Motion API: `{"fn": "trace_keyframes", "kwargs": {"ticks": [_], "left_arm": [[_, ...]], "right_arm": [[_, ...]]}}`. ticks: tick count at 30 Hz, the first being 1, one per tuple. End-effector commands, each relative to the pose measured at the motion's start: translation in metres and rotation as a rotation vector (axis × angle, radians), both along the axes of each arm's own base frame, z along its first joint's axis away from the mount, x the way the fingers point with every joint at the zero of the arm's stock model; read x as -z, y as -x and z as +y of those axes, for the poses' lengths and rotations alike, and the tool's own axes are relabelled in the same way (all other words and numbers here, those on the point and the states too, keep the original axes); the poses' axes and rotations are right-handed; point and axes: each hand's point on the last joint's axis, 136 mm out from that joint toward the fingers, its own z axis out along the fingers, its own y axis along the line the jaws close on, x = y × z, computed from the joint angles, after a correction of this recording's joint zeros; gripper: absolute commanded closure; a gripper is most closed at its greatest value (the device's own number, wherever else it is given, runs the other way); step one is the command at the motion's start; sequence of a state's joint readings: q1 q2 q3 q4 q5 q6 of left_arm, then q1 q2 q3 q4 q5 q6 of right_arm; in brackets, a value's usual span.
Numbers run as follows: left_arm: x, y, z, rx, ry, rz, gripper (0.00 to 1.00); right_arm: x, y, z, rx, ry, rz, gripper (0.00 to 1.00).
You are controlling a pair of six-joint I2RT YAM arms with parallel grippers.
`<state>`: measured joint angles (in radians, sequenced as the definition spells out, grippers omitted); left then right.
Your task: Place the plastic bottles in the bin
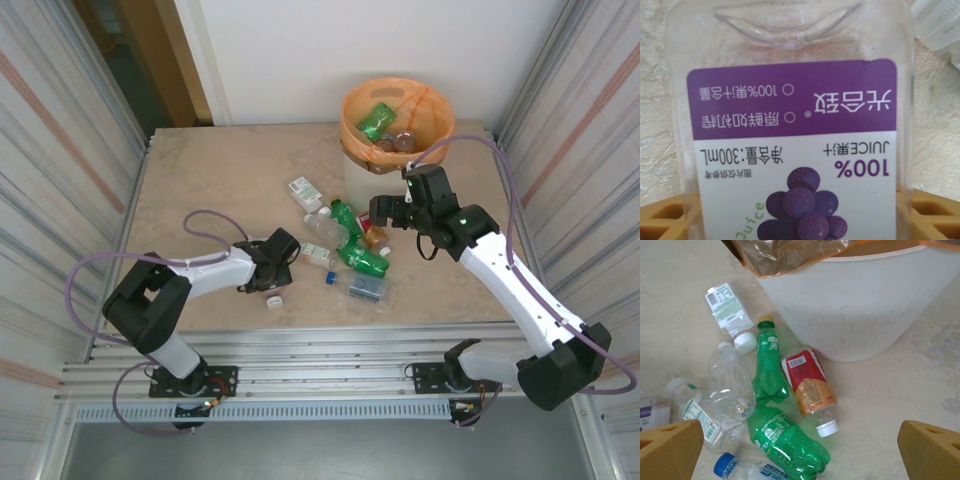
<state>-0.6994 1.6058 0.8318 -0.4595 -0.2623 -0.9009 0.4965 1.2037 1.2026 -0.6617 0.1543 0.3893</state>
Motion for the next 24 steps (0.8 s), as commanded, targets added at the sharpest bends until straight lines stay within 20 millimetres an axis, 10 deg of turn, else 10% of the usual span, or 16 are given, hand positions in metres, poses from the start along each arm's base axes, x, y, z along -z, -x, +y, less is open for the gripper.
{"fn": "trace_keyframes", "kwargs": {"ticks": [1,13,24], "left_arm": [[0.015,0.012,0.011,-0.004,-0.024,0.063,0.37],[-0.096,-0.018,0.001,0.168,0.057,-0.309,0.53],[-0.224,-0.011,-0.071,0.714,0.163,-0.893,0.53]], "right_arm": [[-0.017,-0.001,0.000,0.012,-0.048,-0.031,0.02],[-0.027,0.007,0.028,-0.094,-0.176,-0.027,0.02],[-0.074,0.023,0.115,-0.438,-0.500,0.015,0.02]]}}
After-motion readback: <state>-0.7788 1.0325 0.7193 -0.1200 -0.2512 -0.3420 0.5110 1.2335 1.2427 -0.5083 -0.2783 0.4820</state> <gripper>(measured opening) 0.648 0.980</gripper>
